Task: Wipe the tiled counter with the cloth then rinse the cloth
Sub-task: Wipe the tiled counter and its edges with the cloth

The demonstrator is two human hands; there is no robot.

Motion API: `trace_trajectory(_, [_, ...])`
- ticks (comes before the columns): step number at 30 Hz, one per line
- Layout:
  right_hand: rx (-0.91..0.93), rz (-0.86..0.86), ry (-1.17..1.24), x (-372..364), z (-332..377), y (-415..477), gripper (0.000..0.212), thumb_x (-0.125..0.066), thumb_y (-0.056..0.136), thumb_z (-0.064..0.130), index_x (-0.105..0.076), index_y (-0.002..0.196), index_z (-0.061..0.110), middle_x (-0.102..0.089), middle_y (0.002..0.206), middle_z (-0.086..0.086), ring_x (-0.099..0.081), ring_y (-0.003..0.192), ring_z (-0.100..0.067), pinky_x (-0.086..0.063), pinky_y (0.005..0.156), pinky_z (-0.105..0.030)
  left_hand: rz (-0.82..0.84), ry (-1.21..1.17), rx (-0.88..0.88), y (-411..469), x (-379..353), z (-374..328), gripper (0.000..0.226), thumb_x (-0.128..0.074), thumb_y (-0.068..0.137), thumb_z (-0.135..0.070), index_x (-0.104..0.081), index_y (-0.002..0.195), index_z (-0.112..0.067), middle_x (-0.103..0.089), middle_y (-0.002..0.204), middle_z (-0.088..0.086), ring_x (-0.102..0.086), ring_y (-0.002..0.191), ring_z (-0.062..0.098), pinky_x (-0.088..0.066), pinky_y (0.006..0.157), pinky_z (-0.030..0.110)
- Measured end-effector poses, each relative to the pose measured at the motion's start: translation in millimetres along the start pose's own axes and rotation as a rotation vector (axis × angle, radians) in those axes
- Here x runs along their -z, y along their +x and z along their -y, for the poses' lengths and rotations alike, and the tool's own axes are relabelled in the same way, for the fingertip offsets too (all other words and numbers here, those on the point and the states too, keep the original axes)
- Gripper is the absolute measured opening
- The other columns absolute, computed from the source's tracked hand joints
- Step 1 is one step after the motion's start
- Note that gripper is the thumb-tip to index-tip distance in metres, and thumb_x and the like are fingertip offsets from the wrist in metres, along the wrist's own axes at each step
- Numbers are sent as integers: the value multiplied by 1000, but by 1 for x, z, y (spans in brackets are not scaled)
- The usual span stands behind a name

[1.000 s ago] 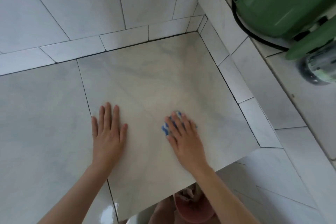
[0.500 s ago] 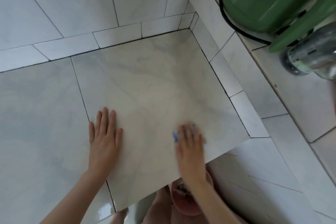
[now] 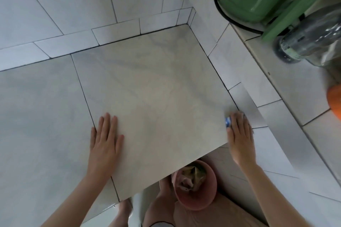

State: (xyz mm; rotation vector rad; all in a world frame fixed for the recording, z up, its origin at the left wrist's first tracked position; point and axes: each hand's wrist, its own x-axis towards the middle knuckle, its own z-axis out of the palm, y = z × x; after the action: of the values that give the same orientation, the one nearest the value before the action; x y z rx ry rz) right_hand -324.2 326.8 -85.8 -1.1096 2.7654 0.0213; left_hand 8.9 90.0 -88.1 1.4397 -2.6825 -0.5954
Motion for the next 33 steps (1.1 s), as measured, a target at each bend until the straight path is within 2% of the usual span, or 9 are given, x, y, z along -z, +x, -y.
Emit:
trace_trajectory(2, [-74,-13,35,-4,8,-6,50,-19,98,22,-23,145,6,-21,152,-19,-14,141,-36,-12,114,-45,3,-5,-6,-7,1,1,63,-18,94,-43,-10,150,-16,-5,158,0,6,144,8,8,117,29])
trace_trajectory(4, [-128,-13,32,-9,34,-16,51,-11,101,23,-33,140,0,-26,148,-26,-17,139,-44,-20,111,-56,3,-12,-12,-11,1,3,62,-18,94,-42,-11,150,-16,-7,158,1,7,144,7,8,117,28])
trace_trajectory(6, [-132,-30,66,-13,66,-34,56,-6,101,29,-37,140,2,-31,147,-24,-20,138,-43,-22,111,-56,2,-13,-16,-14,1,5,62,-20,94,-41,-13,150,-15,-9,157,2,8,144,5,9,116,27])
trace_trajectory(15, [433,68,81,-37,241,-166,49,-18,101,33,-27,147,20,-22,155,-5,-19,141,-31,-15,111,-45,26,23,-10,-30,4,22,62,-19,94,-44,-12,150,-17,-7,158,1,4,145,9,6,117,29])
trace_trajectory(21, [618,181,88,-28,217,-135,49,-21,99,37,-29,145,24,-25,154,-1,-18,142,-26,-11,114,-39,53,62,-16,-39,9,39,65,-7,95,-54,-11,150,-21,-6,158,-3,4,145,9,6,117,29])
trace_trajectory(24, [500,118,55,-20,179,-66,52,-9,101,36,-30,146,20,-29,153,-3,-22,142,-27,-19,111,-42,52,51,-20,-39,11,41,65,-7,94,-56,-9,150,-24,-4,158,-6,4,145,8,7,117,29])
trace_trajectory(28, [259,78,56,-3,151,30,61,-3,94,43,-15,149,20,-8,158,-3,-5,145,-26,-7,116,-41,53,43,-24,-40,11,41,63,-8,95,-54,-9,150,-24,-3,158,-6,4,145,8,7,117,29])
trace_trajectory(31, [144,37,78,-4,175,53,66,2,91,43,-13,150,17,-7,158,-7,-4,145,-29,-6,117,-44,40,47,-31,-39,10,42,63,-10,95,-53,-8,150,-22,-2,158,-7,3,145,8,6,117,30])
trace_trajectory(33, [220,7,104,-9,208,38,60,-9,94,39,-21,148,15,-17,156,-9,-13,144,-32,-13,115,-47,29,41,-24,-39,10,41,63,-15,95,-50,-9,150,-20,-3,158,-6,4,145,7,6,117,29])
